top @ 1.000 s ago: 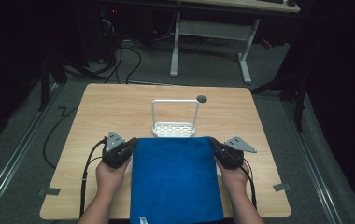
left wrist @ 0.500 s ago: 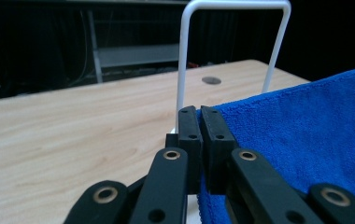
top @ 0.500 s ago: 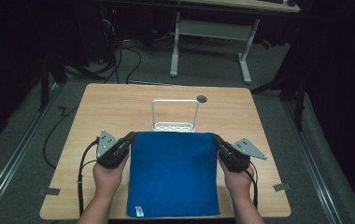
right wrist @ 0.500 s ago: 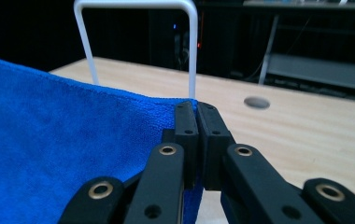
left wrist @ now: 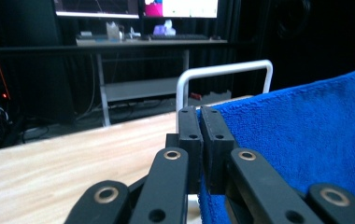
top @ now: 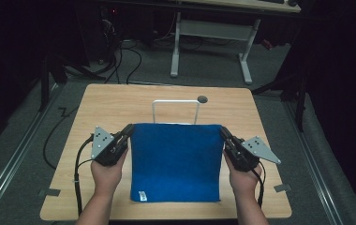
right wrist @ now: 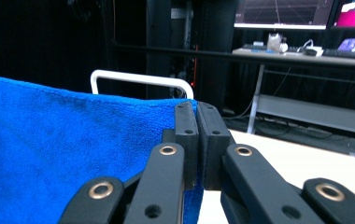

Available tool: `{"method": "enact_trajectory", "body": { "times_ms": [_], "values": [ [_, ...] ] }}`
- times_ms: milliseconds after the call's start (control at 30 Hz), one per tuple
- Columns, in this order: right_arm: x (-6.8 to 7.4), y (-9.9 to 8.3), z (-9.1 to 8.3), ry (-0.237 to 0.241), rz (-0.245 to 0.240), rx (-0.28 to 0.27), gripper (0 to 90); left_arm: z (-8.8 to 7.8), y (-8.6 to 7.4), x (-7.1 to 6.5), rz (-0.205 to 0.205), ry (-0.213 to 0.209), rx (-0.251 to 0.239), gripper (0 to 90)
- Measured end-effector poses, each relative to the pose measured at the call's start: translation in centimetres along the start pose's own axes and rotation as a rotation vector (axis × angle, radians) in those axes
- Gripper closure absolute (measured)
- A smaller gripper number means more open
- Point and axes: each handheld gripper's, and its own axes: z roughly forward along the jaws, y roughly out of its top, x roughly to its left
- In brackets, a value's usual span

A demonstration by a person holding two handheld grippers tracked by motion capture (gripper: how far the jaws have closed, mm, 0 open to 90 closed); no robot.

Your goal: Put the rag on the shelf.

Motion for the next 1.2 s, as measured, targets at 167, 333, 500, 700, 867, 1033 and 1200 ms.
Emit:
{"method": "enact_trajectory", "body": {
  "times_ms": [167,333,500,700,867,1033,1200],
  "values": [
    [0.3,1.0,0.1,0.003,-0.003,-0.03,88.4,-0.1,1.6,0.1,0.012,0.007,-0.039,88.3],
    [0.6,2.3,0.2,0.005,-0.02,-0.058,88.4,-0.1,3.3,0.0,0.036,0.009,-0.077,88.4],
    [0.6,4.2,0.4,0.003,-0.042,-0.094,88.3,0.0,4.8,0.2,0.047,0.02,-0.113,88.4],
    [0.5,5.8,0.6,-0.004,-0.048,-0.127,88.4,0.1,6.0,0.6,0.051,0.028,-0.138,88.4],
    [0.4,6.8,0.8,-0.006,-0.056,-0.14,88.4,0.2,6.9,0.9,0.064,0.035,-0.148,88.5],
    [0.1,7.2,1.2,-0.011,-0.056,-0.137,88.4,0.9,7.2,1.3,0.065,0.036,-0.136,88.5],
    [-0.6,7.5,2.1,-0.025,-0.055,-0.122,88.4,2.0,7.5,1.6,0.07,0.036,-0.126,88.5]
  ]
}}
